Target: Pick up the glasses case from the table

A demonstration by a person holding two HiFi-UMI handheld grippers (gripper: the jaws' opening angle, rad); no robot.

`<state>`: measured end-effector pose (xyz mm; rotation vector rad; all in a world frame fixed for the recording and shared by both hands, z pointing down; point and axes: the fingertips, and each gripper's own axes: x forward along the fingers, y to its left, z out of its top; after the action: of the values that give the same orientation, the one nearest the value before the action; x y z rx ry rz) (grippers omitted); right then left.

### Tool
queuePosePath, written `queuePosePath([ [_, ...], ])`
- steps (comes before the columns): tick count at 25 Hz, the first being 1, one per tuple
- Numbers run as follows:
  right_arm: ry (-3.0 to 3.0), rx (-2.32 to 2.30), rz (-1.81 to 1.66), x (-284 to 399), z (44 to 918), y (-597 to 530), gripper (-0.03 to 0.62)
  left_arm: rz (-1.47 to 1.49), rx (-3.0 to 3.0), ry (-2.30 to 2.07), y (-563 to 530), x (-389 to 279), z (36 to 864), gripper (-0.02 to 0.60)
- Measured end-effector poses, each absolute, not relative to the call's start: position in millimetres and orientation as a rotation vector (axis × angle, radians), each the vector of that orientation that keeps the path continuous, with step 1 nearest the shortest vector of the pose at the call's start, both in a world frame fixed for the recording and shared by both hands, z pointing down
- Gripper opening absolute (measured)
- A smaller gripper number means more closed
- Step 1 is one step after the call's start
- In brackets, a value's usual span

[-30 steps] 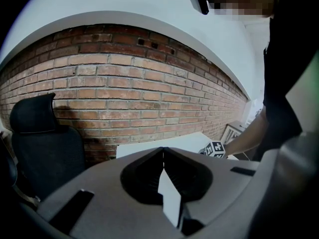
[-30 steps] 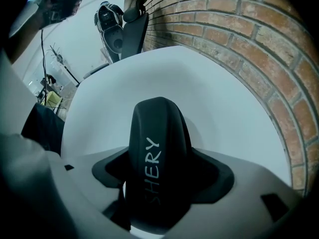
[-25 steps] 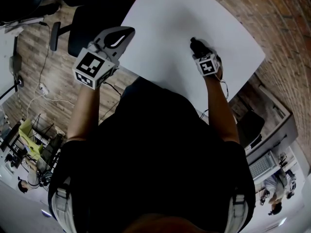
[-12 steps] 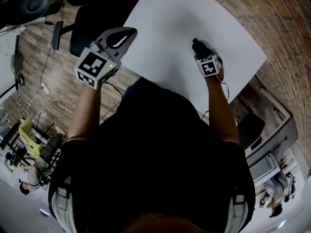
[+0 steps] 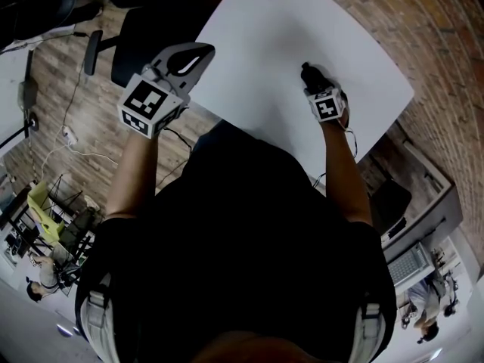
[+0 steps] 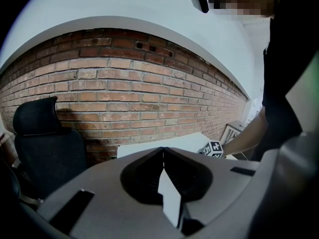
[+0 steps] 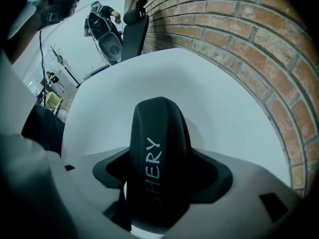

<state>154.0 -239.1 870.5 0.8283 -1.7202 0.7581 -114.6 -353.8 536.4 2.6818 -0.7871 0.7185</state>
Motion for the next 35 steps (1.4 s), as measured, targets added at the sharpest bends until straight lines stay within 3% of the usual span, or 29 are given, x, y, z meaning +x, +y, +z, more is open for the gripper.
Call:
queuePosePath([
  [35,-1.819,0.914,0.720,170,814,-244,0.345,0.697,2.753,-0.852,-305,-106,487,0.011],
])
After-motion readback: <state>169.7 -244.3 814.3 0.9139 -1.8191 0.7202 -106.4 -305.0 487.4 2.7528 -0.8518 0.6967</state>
